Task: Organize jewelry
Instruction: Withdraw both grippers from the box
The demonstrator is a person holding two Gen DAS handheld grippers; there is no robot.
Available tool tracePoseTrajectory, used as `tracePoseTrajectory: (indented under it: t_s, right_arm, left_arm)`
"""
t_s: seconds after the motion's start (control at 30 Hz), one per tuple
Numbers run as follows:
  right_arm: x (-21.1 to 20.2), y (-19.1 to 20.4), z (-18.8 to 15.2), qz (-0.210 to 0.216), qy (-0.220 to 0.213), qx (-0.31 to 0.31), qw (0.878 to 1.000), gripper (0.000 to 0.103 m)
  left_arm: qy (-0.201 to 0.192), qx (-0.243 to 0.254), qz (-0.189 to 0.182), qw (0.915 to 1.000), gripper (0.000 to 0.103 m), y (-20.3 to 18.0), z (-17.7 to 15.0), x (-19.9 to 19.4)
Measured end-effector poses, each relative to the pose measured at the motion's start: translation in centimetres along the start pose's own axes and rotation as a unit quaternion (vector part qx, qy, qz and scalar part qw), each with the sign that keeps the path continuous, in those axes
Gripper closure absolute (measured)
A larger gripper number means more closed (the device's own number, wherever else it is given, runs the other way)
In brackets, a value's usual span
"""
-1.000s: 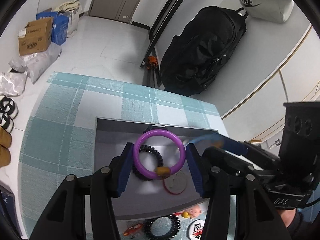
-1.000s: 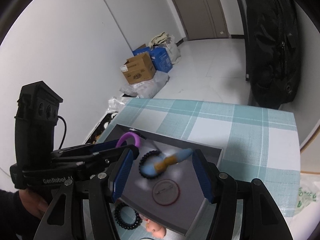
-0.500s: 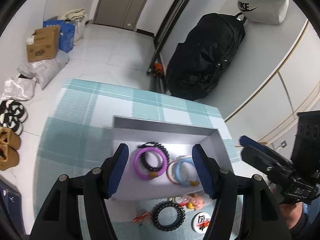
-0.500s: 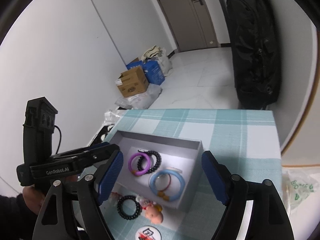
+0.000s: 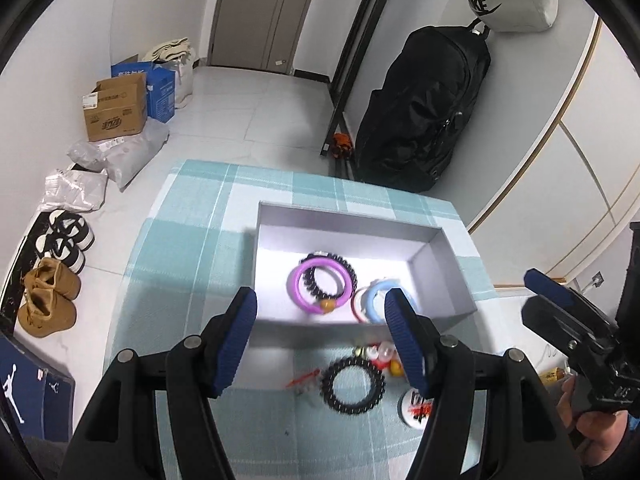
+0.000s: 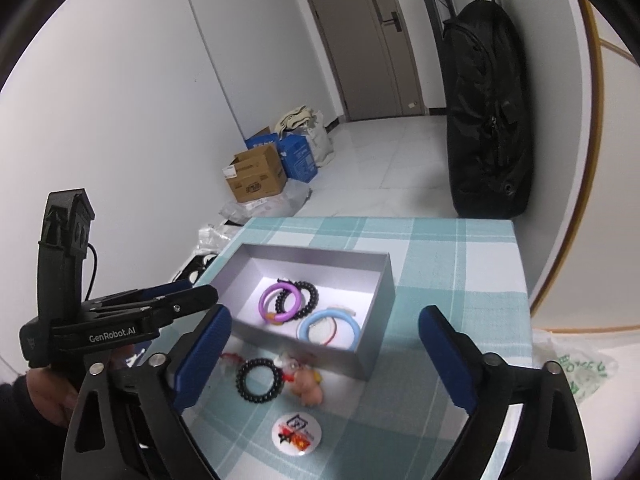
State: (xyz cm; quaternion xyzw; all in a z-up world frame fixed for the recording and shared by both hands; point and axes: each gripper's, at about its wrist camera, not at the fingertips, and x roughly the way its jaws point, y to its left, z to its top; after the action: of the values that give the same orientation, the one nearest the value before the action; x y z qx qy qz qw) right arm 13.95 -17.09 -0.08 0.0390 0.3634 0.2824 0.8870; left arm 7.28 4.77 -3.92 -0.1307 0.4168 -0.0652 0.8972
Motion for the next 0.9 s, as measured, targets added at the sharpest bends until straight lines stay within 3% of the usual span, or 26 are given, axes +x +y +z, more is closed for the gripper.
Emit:
tracePoseTrajectory:
  t_s: [0.17, 0.4, 0.53, 0.9]
  right_arm:
    - [-0.8, 0.8, -1.3, -0.007, -0.001, -0.012, 1.0, 0.003]
    - [-0.8, 1.3, -2.8, -0.009, 0.012, -0.015, 1.0, 0.001]
    - [-0.7, 1.7, -3.7, -0.019, 0.021, -0.019, 0.999, 0.0]
    - [0.2, 1.8, -5.4, -0.034, 0.052, -0.026, 0.998, 0.0]
  left_arm:
    - [0.007, -0.014, 0.004, 0.9999, 0.032, 0.6, -1.3, -0.4]
    - [0.035, -0.033, 0.006, 0.9988, 0.031, 1.2, -3.6, -0.1]
    - [0.052, -0.021, 0.007, 0.9984, 0.031, 0.8, -4.5, 0.5]
    - [0.072, -0.042, -0.01, 0.9965, 0.032, 1.5, -4.9, 1.3]
